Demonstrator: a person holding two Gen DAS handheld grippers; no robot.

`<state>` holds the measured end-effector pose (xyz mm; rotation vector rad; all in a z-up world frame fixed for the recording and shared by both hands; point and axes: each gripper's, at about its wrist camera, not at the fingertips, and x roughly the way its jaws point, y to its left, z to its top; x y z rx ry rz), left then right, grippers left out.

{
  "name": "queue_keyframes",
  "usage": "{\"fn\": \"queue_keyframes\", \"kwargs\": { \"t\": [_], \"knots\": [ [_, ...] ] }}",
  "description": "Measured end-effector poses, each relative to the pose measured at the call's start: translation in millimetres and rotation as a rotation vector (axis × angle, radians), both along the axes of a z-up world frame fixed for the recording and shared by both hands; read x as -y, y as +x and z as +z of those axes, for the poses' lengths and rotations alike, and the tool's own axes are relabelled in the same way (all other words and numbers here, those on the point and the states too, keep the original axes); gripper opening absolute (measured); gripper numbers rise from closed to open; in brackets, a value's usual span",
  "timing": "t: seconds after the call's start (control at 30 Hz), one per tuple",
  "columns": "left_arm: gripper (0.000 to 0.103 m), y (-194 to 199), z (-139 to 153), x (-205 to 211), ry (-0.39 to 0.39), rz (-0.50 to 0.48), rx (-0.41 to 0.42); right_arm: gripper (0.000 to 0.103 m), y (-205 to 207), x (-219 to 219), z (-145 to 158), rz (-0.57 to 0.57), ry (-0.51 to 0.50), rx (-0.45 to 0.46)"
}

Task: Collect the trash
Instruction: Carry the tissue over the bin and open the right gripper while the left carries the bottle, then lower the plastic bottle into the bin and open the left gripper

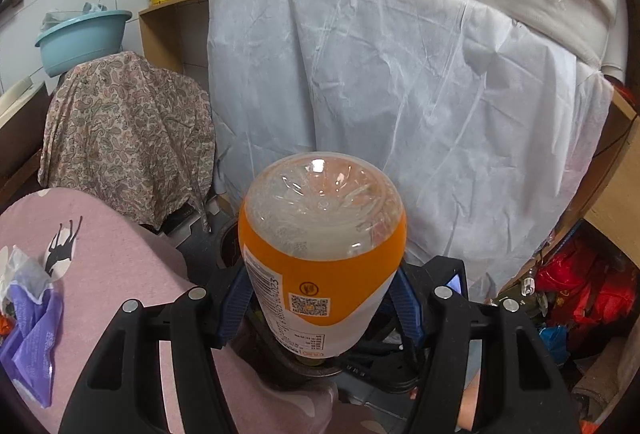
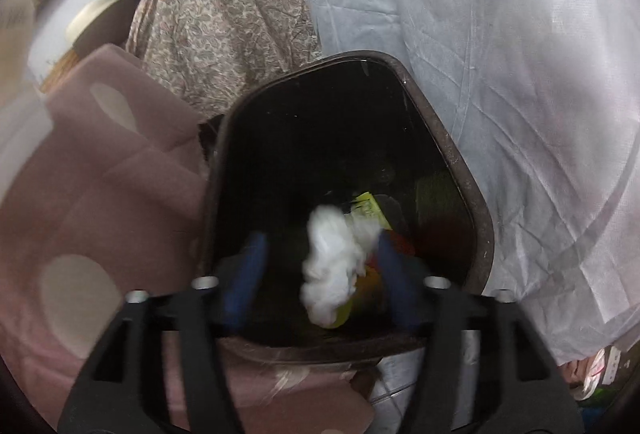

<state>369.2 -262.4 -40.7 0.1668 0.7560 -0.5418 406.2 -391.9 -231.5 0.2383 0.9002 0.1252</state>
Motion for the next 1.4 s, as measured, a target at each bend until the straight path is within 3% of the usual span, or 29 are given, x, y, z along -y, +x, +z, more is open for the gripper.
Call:
{"fn": "queue_keyframes", "kwargs": {
  "t": [0.3, 0.47, 0.97, 1.23, 1.4],
  "knots": [
    [0.061, 23.6, -27.5, 34.5, 0.031, 0.012, -0.090, 0.073, -34.5, 11.5, 12.8, -0.019, -0.032, 0.086],
    [0.061, 40.7, -53.2, 55.1, 0.057, 0.033, -0.182, 0.075, -63.8, 28.0, 24.1, -0.059, -0.017, 0.135],
    [0.062, 69.4, -129.4, 91.3, 0.244, 0.106, -0.292, 0.081, -131.2, 72.9, 32.4, -0.177, -0.005, 0.191],
    [0.062, 80.8, -152.5, 88.3, 0.237, 0.147, -0.393, 0.082, -150.2, 77.5, 33.3, -0.199, 0.014, 0.202],
    [0.082, 73.7, -144.4, 92.2, 0.247, 0.150, -0.367, 0.082, -160.9, 80.8, 40.0, -0.209, 0.042, 0.207]
  ]
}}
